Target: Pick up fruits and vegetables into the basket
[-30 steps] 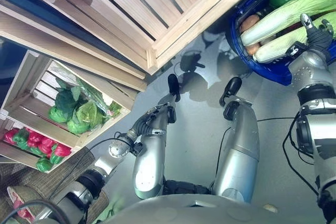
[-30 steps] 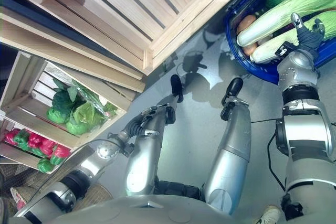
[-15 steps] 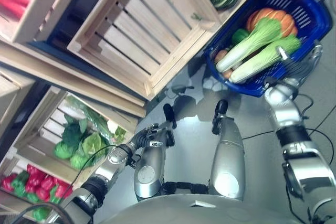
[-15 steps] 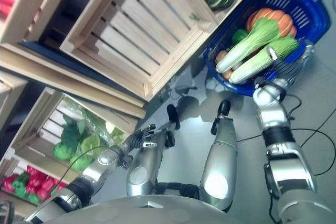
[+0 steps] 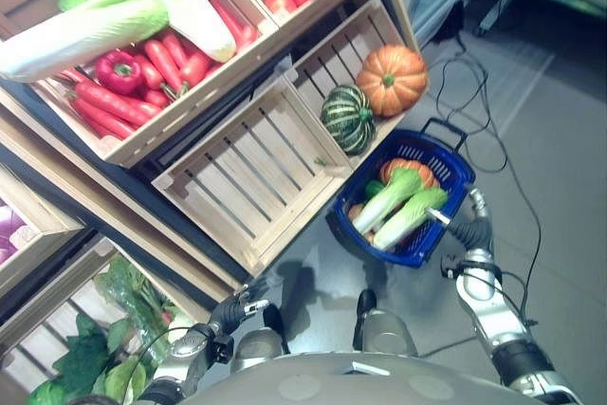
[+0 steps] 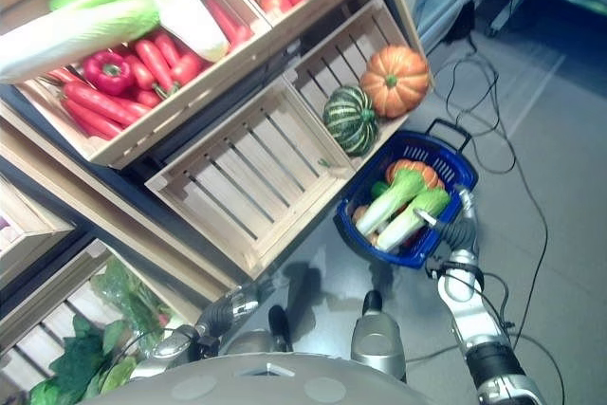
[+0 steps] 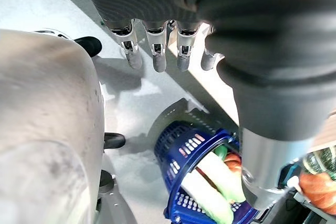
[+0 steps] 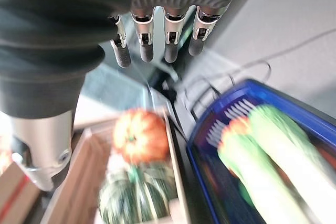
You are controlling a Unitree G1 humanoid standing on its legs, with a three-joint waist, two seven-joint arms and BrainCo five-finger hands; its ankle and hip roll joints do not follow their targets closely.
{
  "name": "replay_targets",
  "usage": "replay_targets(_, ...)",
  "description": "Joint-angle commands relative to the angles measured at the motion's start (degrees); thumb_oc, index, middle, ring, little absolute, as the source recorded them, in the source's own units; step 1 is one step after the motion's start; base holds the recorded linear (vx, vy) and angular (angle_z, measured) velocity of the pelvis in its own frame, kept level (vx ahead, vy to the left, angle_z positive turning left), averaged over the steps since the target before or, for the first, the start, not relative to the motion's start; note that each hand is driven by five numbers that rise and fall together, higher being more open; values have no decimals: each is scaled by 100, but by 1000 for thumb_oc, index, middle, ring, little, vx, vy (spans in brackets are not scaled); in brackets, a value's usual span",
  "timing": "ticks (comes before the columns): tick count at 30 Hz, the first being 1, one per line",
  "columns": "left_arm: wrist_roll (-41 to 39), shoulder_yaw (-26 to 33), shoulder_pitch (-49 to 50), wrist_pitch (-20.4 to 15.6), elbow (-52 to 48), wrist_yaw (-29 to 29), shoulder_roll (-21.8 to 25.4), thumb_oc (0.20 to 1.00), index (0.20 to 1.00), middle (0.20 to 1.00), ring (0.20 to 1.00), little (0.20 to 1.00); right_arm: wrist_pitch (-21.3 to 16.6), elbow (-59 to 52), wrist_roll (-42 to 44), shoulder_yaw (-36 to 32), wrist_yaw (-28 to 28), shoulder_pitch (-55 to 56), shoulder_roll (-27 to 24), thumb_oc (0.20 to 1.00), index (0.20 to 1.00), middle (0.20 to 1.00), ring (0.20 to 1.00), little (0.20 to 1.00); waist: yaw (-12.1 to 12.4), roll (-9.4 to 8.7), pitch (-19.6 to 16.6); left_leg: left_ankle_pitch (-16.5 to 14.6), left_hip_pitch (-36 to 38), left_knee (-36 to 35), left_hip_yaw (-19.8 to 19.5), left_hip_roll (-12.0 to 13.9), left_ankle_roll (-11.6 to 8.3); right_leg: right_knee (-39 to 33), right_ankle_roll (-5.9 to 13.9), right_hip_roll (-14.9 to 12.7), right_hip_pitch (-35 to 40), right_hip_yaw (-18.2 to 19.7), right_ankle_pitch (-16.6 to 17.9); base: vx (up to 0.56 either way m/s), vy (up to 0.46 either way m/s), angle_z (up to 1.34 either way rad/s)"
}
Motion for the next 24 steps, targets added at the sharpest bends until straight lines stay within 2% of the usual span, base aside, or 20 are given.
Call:
replay_targets(1,302,212,-232,111,122,-150,140,1000,1000,1000,1000,1000,398,123,237,361,1328,-300,112,1000,1000,1000,1000,1000,180,-128,152,-395,-185,31,-168,-251,200,-222,377,-221,479,-268,-31,-50,68,3)
replay_targets(3,357,242,-297,138,230,-198,149,1000,1000,1000,1000,1000,542,262,392,445,1575,-304,175,1000,1000,1000,1000,1000,200,-152,124,-388,-153,-2,-156,-261,206,-251,390,-226,520,-298,-16,-32,44,5)
replay_targets(4,460,263,-408,168,434,-282,147,1000,1000,1000,1000,1000,1053,651,559,569,2231,-343,349,1000,1000,1000,1000,1000,242,-208,66,-392,-114,-17,-128,-281,214,-316,420,-237,581,-344,24,-31,41,6)
replay_targets(5,566,277,-500,243,565,-350,136,1000,1000,1000,1000,1000,1146,1083,566,642,2518,-394,500,1000,1000,1000,1000,1000,290,-244,35,-408,-81,-12,-107,-293,231,-367,436,-259,628,-390,63,-29,40,4)
replay_targets(6,586,275,-515,248,585,-356,133,1000,1000,1000,1000,1000,1151,1164,588,657,2538,-408,523,1000,1000,1000,1000,1000,298,-250,32,-410,-75,-11,-106,-295,233,-379,439,-261,639,-395,69,-3,31,3)
replay_targets(8,807,230,-692,360,870,-467,67,1000,1000,1000,1000,1000,1606,2267,948,730,3196,-531,837,1000,1000,1000,1000,1000,408,-313,-44,-461,14,11,-64,-341,275,-550,490,-298,743,-464,206,17,55,15)
replay_targets(10,867,213,-774,487,978,-503,21,1000,1000,1000,1000,1000,1810,2714,1102,734,3364,-599,963,1000,1000,1000,1000,1000,444,-327,-81,-490,53,16,-47,-366,296,-614,513,-308,768,-476,264,10,64,14)
replay_targets(11,866,188,-850,525,1121,-552,-28,1000,1000,1000,1000,1000,1989,3110,1212,701,3727,-661,1075,1000,1000,1000,1000,1000,464,-324,-95,-506,63,24,-39,-384,313,-632,523,-318,759,-483,298,-6,63,2)
replay_targets(12,861,184,-870,559,1146,-580,-36,1000,1000,1000,1000,1000,2076,3204,1212,694,3861,-673,1108,1000,1000,1000,1000,1000,468,-322,-98,-510,68,26,-38,-392,319,-641,524,-321,760,-485,307,-6,80,3)
replay_targets(15,976,214,-977,750,1380,-840,-123,1000,1000,1000,1000,1000,2294,3930,1049,703,4576,-667,1268,1000,1000,1000,1000,1000,500,-284,-124,-544,97,68,-72,-441,362,-625,516,-335,767,-500,322,10,67,2)
replay_targets(18,1021,202,-988,851,1579,-954,-208,1000,1000,1000,1000,1000,2237,4049,1298,582,4620,-708,1282,1000,1000,1000,1000,1000,509,-280,-159,-589,175,82,-99,-470,382,-686,511,-321,838,-508,339,58,33,8)
replay_targets(24,1275,188,-1102,1036,1847,-972,-324,1000,1000,1000,1000,1000,2214,4324,778,621,4870,-700,1280,1000,1000,1000,1000,1000,470,-309,-206,-618,271,48,-102,-466,365,-784,480,-259,924,-493,334,30,4,5)
